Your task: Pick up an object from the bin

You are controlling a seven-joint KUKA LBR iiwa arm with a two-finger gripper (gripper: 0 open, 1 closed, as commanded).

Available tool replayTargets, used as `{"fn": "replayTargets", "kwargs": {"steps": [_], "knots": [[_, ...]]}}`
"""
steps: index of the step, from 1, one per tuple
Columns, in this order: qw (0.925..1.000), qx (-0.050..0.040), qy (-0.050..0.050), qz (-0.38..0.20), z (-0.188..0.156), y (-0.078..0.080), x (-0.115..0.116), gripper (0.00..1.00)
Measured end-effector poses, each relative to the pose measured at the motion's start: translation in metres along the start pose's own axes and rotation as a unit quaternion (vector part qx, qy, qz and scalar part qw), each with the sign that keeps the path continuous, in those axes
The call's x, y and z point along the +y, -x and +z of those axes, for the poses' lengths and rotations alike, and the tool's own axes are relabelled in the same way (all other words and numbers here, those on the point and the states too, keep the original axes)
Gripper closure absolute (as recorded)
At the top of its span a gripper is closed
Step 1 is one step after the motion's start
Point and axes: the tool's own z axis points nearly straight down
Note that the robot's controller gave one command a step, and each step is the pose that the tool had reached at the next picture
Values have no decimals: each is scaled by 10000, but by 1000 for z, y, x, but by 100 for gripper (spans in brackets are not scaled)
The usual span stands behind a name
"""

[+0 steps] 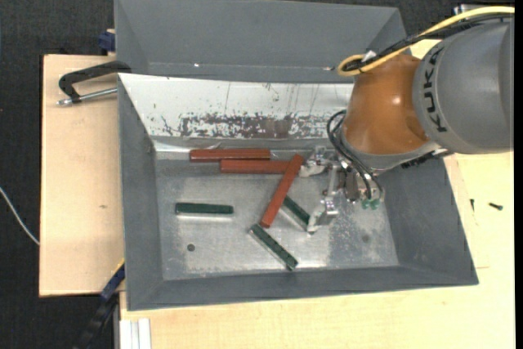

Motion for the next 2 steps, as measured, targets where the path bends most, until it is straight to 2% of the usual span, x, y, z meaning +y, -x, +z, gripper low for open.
{"fn": "replayTargets", "kwargs": {"steps": [1,2], "knots": [[9999,4,-2,103,15,-4,7,100],[9999,5,-3,101,15,-4,7,100]]}}
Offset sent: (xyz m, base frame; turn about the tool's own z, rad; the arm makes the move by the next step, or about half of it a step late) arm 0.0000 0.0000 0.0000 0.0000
